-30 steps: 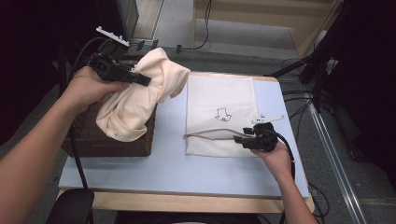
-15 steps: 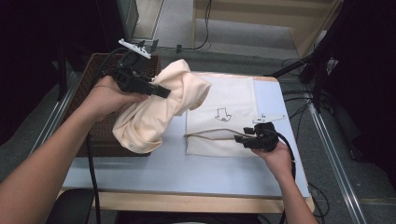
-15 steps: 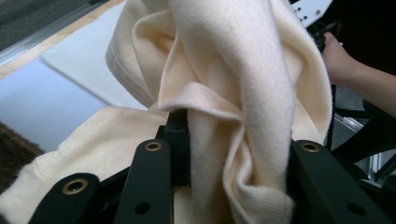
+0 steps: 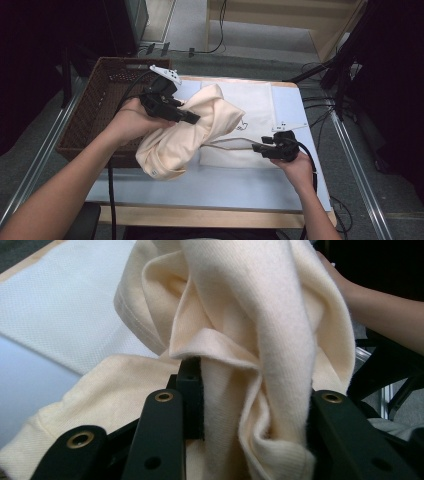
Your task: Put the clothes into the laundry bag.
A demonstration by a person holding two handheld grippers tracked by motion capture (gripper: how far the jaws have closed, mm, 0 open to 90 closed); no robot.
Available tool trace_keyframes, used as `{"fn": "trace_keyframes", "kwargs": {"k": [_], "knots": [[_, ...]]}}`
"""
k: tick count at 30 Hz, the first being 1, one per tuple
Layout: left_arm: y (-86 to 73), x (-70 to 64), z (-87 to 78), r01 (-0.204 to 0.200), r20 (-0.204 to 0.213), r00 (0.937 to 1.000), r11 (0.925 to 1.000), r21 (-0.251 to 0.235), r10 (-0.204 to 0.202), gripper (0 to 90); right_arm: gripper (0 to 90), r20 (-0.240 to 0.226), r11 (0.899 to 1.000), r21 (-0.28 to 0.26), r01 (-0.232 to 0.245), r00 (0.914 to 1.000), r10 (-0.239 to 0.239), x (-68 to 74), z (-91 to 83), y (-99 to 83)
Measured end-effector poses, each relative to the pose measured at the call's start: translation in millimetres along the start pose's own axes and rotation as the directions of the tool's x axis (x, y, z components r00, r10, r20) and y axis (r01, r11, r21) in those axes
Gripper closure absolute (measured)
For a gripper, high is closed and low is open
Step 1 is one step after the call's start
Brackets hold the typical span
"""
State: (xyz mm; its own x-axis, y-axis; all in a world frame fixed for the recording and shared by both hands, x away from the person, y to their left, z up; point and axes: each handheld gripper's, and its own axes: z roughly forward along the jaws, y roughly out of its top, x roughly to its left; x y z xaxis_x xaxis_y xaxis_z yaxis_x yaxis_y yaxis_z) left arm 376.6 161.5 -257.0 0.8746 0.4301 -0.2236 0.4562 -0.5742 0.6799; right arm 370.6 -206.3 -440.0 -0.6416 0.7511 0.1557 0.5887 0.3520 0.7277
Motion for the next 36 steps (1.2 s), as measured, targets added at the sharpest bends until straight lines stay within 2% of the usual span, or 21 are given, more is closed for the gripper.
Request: {"fn": "trace_keyframes", "kwargs": {"k": [7,12,14,19,23,29,30,36], "knots": [[-10.2,-11.0,14.2,-0.016,0.027,0.9995,0.9999,-0.006,0.016,65.0,48.0,0.004,1.0,0.008,-0.014,0.9999,0.014,-0.8,1.0,-0.3],[-21.4,-20.3,29.9,-0.032,0.044,0.9985,0.9994,0.012,0.032,64.9,49.7,0.009,1.0,-0.001,-0.009,0.9999,0.009,-0.8,0.3,0.0],[-23.2,-21.9,32.7,-0.03,0.048,0.9984,0.9994,0.015,0.03,65.0,49.9,0.014,1.0,-0.001,-0.008,0.9999,0.009,-1.1,0.2,-0.1],[-32.1,-27.5,46.7,-0.013,0.086,0.9962,0.9997,0.02,0.012,64.9,51.1,0.017,1.0,0.005,-0.016,0.9997,0.016,-4.0,2.1,-0.4],[-39.2,-34.2,59.0,-0.017,0.077,0.9969,0.9995,0.028,0.015,64.9,52.0,0.018,1.0,-0.001,-0.019,0.9997,0.019,-5.0,1.4,0.2],[-49.6,-41.0,73.0,-0.025,0.083,0.9963,0.9986,0.047,0.021,64.8,51.5,0.011,1.0,0.008,-0.022,0.9997,0.022,-5.7,4.5,2.4],[-51.7,-41.8,75.3,-0.016,0.09,0.9959,0.9991,0.04,0.012,64.8,51.5,0.011,1.0,0.008,-0.022,0.9997,0.022,-5.7,4.5,2.4],[-65.7,-47.5,92.6,-0.023,0.062,0.9979,0.9977,0.063,0.019,64.8,51.2,0.006,1.0,0.015,-0.008,0.9999,0.008,-4.6,8.7,5.5]]}}
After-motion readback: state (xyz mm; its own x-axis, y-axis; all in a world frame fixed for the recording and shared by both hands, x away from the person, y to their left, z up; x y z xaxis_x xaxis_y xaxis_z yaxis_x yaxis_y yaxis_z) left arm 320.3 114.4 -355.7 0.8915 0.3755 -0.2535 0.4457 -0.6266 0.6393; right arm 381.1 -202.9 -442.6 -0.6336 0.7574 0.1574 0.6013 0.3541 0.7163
